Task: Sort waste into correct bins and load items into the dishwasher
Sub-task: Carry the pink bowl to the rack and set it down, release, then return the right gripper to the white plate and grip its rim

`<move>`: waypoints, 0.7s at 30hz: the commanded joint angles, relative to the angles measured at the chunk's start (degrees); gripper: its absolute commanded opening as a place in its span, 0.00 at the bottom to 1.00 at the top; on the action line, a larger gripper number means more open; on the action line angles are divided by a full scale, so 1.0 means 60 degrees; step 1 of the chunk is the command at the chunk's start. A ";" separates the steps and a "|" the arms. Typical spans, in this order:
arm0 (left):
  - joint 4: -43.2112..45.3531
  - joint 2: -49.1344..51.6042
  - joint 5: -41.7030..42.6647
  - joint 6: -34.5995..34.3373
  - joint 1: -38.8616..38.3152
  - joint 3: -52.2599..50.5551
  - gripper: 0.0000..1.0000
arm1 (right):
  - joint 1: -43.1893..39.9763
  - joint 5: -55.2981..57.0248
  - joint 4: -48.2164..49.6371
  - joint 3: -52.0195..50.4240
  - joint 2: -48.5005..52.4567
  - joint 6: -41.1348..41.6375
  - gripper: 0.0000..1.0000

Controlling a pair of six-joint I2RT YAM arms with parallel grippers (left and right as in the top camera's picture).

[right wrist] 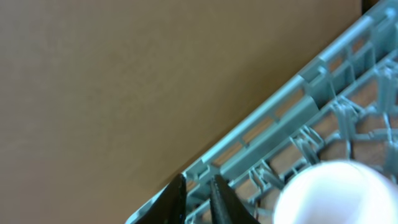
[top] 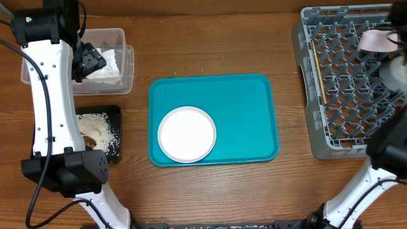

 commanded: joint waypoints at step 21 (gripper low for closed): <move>-0.0015 -0.0178 0.0004 0.0113 -0.0062 0.0164 1.00 | 0.0335 0.5053 -0.0492 0.0022 0.1851 -0.1388 0.09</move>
